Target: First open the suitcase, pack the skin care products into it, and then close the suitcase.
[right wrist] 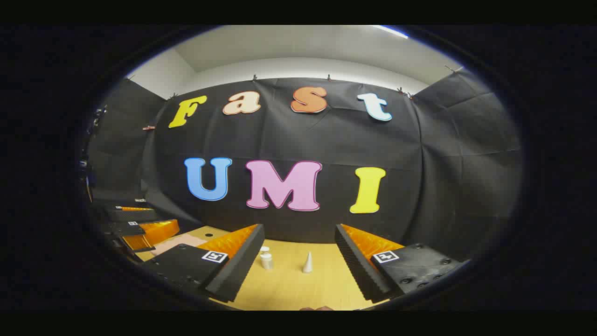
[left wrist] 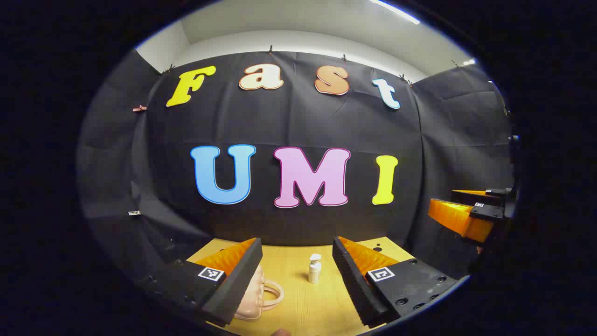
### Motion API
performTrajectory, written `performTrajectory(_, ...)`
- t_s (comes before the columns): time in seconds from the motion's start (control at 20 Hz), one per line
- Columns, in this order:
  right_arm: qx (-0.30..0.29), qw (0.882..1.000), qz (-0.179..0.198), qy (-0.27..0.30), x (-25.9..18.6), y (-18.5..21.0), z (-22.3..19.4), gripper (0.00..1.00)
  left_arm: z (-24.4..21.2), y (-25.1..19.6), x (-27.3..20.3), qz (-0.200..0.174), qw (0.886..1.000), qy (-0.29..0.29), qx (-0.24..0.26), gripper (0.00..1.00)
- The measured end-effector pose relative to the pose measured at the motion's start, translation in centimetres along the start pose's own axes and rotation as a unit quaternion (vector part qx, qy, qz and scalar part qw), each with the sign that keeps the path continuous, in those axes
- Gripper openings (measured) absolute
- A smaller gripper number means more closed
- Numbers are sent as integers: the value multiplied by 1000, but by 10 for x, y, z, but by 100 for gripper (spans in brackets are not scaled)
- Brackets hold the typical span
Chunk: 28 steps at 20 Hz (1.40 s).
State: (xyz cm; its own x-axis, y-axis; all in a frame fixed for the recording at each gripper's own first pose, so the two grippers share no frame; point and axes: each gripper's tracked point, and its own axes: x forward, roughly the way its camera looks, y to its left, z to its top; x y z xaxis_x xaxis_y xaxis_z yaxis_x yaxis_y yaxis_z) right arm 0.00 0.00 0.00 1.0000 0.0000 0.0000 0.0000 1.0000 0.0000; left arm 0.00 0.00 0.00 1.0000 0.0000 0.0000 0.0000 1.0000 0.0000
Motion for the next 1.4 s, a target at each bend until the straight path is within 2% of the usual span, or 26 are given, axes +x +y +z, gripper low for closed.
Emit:
performTrajectory(0.15, -11, 1000, 3, 4, 3, 5, -3, 97, -1, 6, 2, 0, 1000, 3, 2, 96)
performTrajectory(0.2, -16, 1000, 1, 3, 4, 5, -2, 94, -1, 8, 3, 0, 1000, 1, 3, 96)
performTrajectory(0.25, -19, 1000, -1, 3, 5, 5, -2, 96, -1, 9, 5, 1, 1000, 2, 4, 96)
performTrajectory(0.85, -28, 1000, -7, 10, 11, 0, -11, 96, -26, 0, 19, -17, 999, 28, 16, 96)
performTrajectory(1.4, -30, 999, -9, 35, 16, 0, -30, 96, -85, 9, 54, -24, 995, 96, 23, 96)
